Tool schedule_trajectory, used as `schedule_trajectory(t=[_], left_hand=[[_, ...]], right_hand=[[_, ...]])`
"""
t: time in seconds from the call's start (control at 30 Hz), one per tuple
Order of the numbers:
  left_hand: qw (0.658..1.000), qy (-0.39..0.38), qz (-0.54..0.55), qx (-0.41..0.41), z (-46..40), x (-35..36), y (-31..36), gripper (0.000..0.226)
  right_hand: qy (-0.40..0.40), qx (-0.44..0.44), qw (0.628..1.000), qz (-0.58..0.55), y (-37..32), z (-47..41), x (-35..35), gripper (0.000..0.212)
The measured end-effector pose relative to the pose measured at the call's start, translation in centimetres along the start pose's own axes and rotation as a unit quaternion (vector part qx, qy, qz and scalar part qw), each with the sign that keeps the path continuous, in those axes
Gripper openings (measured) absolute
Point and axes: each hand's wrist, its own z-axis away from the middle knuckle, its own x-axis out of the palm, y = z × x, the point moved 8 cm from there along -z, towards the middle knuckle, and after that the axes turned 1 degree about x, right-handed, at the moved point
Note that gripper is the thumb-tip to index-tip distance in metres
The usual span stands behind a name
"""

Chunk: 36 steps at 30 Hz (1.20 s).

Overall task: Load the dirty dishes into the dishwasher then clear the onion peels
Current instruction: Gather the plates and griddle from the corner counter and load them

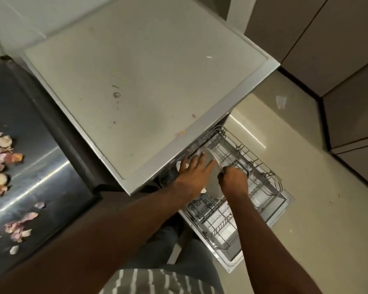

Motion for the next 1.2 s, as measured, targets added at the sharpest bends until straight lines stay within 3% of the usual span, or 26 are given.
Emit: schedule_trajectory(t=[0.1, 0.2, 0.37, 0.47, 0.73, 0.93, 1.2], left_hand=[[0.999, -0.013, -0.026, 0.044, 1.6, 2.7, 0.0, 0.087], [0.997, 0.001, -0.033, 0.064, 3.2, 4.6, -0.4, 0.068], [0.993, 0.041, -0.051, 0.094, 5.2, 6.8, -0.6, 0.063], [0.991, 0.058, -0.043, 0.109, 5.7, 7.6, -0.9, 0.088], [0.999, 0.0, 0.03, 0.045, 5.4, 10.3, -3.0, 0.076], [0.999, 0.01, 0.029, 0.039, 5.6, 10.7, -3.6, 0.066], [0.998, 0.018, 0.002, 0.059, 4.4, 5.9, -1.3, 0.062]], right_hand=[[-0.012, 0.002, 1.0, -0.009, 1.3, -4.0, 1.1, 0.019], [-0.021, 0.003, 0.999, -0.032, 2.1, -7.3, 2.5, 0.014], [-0.027, 0.007, 0.998, -0.049, 2.7, -12.0, 4.4, 0.018], [-0.025, 0.002, 0.999, -0.045, 2.6, -13.8, 5.7, 0.016], [-0.013, 0.001, 0.999, -0.033, 3.3, -16.9, 8.9, 0.014], [-0.049, 0.022, 0.999, -0.008, 3.1, -16.8, 9.6, 0.027], [-0.078, -0.004, 0.997, -0.002, 1.4, -12.4, 7.7, 0.029]])
